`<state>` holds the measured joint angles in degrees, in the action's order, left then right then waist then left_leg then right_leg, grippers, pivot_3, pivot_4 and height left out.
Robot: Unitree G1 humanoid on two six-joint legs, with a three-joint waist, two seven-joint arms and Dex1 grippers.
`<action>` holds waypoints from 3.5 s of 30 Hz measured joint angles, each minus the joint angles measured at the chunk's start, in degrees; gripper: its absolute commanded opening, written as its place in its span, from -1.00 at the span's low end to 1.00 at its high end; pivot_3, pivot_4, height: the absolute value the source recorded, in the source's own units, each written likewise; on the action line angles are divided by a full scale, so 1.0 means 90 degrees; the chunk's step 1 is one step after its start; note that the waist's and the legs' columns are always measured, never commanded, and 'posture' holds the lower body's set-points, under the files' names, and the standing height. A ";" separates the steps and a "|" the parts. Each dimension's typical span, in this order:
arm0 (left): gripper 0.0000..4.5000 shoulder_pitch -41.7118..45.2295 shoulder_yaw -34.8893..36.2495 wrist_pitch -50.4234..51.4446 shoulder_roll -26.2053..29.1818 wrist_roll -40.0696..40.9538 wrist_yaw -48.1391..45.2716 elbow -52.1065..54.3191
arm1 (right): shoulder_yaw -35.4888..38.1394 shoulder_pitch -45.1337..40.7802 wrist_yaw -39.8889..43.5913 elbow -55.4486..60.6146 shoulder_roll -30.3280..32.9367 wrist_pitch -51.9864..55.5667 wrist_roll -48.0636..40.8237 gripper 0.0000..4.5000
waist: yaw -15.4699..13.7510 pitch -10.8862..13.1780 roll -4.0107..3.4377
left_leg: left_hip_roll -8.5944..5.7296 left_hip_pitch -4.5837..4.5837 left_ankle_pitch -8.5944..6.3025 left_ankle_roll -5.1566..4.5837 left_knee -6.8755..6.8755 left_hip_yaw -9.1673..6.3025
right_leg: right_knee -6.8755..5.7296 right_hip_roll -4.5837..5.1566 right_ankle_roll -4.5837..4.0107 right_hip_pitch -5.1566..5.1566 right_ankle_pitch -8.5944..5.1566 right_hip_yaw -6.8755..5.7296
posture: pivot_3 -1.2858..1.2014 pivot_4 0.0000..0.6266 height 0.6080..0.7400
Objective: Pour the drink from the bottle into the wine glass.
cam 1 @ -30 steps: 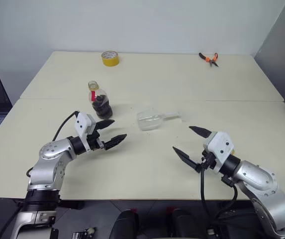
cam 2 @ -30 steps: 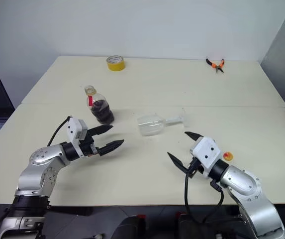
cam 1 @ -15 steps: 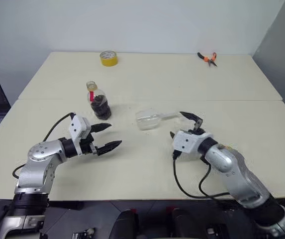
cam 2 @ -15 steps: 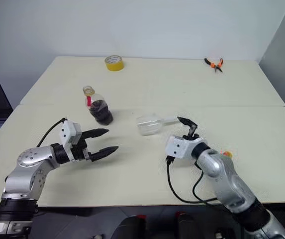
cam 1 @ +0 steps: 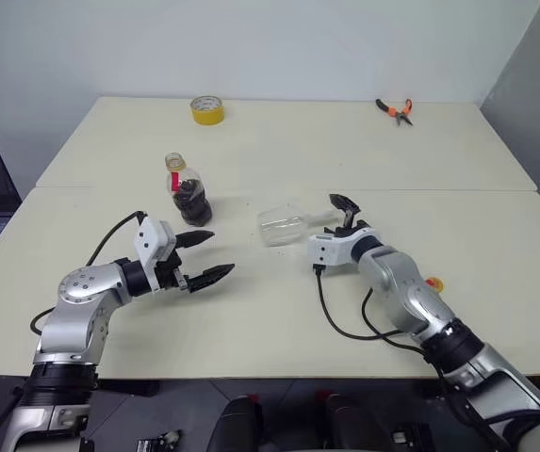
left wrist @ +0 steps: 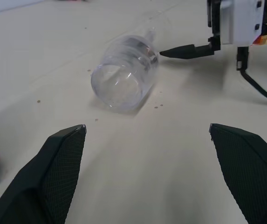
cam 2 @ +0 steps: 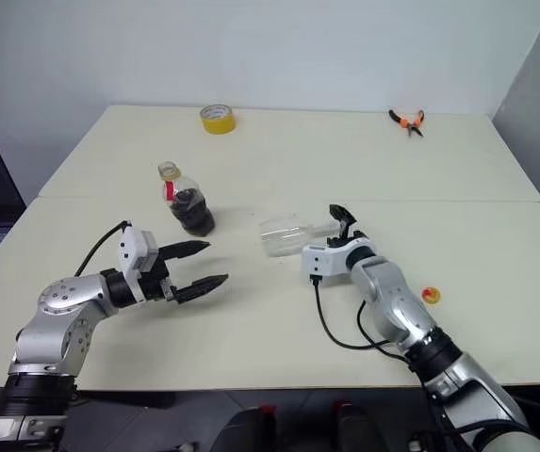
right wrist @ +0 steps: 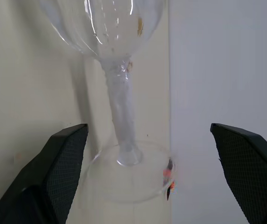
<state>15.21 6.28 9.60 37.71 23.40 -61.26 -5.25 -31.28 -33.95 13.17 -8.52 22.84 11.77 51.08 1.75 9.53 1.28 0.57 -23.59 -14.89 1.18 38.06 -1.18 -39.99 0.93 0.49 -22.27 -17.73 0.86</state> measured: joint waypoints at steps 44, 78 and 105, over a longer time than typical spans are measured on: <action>1.00 0.0014 0.0008 0.0476 -0.0174 0.0284 0.0147 0.0207 | 0.3118 0.0632 0.1067 -0.1444 -0.2293 -0.1657 -0.5638 -0.95 | 0.0014 0.0000 0.0000 | 0.0002 -0.0002 -0.0001 -0.0002 -0.0003 -0.0003 | -0.0002 0.0001 -0.0001 -0.0001 0.0001 -0.0002 | 0.03 -0.52 1.00; 1.00 0.0193 -0.0118 0.1223 -0.0184 0.0677 0.0016 0.1012 | 0.2700 0.0359 0.1362 -0.2925 -0.1927 -0.2933 -0.5342 0.98 | -0.0003 -0.0001 0.0001 | 0.0002 0.0013 0.0000 0.0001 -0.0002 0.0000 | 0.0000 0.0003 -0.0001 0.0014 0.0001 0.0001 | 0.03 -0.52 1.00; 1.00 -0.0902 0.0848 -0.0241 -0.1936 -0.1195 0.4524 0.0705 | 0.3581 0.3377 0.2543 0.5698 0.0699 0.2604 -0.9034 0.98 | -0.0046 -0.0003 0.0010 | -0.0005 0.0020 -0.0003 -0.0004 -0.0006 -0.0015 | 0.0011 0.0006 0.0002 0.0034 -0.0001 -0.0012 | 0.03 -0.52 1.00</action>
<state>7.10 13.91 7.42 20.28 12.65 -20.54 1.09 0.95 -3.56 36.06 42.76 29.14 35.21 -30.23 1.34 9.50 1.37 0.53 -23.41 -14.91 1.14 38.00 -1.31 -39.89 0.99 0.51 -21.97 -17.74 0.75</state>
